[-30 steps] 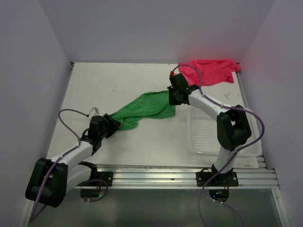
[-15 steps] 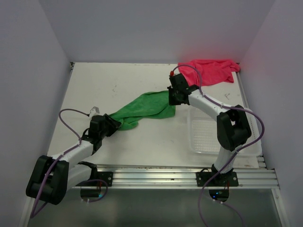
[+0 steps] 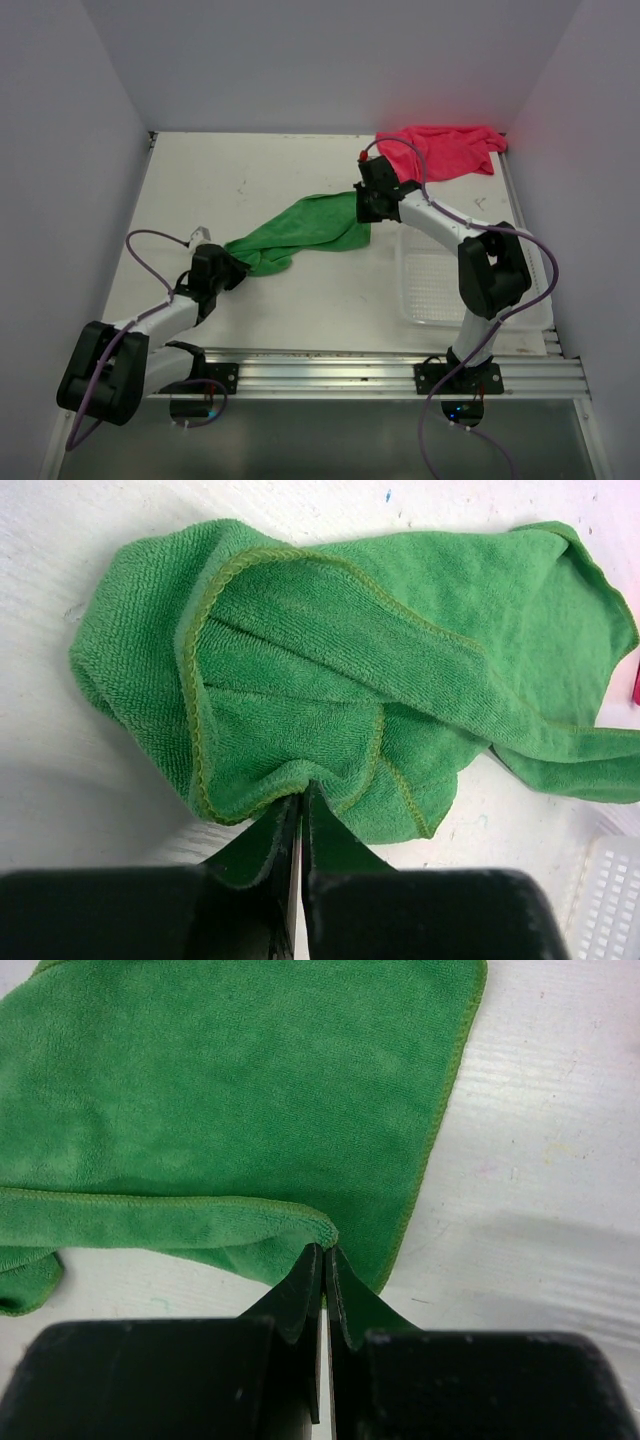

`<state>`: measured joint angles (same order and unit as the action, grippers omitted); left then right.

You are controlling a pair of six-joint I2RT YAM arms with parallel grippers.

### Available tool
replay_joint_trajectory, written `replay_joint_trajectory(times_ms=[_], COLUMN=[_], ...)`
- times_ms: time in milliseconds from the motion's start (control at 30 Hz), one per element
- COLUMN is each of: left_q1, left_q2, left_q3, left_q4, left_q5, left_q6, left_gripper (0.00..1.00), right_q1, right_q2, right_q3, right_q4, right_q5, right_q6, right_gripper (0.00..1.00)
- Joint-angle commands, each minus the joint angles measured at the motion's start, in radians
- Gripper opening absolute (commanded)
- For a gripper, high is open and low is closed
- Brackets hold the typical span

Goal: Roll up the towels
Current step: Flatten the towel

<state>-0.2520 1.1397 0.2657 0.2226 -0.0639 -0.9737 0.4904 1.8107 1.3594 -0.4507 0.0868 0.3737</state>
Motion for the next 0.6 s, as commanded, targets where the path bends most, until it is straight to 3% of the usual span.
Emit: replay_joint_trajectory(times_ms=[0,467,567], left_q1=[-0.007,-0.007,-0.007], left_q2=[0.006,-0.060,-0.090], left_q3=[0.020,0.197,0.263], left_q4=[0.032,-0.221,-0.337], left_q5=[-0.016,-0.056,-0.089], left_q6=[0.026,0.144,0.188], left_gripper=[0.03,0.00,0.00], right_q1=[-0.004,-0.007,-0.009], right_q2=[-0.016,-0.053,-0.060], right_q3=[-0.008,0.067,0.101], right_q4=[0.015,-0.034,-0.055], right_q5=[-0.002,0.008,0.021], right_q6=[0.002,0.002,-0.001], right_gripper=[0.00,0.00,0.00])
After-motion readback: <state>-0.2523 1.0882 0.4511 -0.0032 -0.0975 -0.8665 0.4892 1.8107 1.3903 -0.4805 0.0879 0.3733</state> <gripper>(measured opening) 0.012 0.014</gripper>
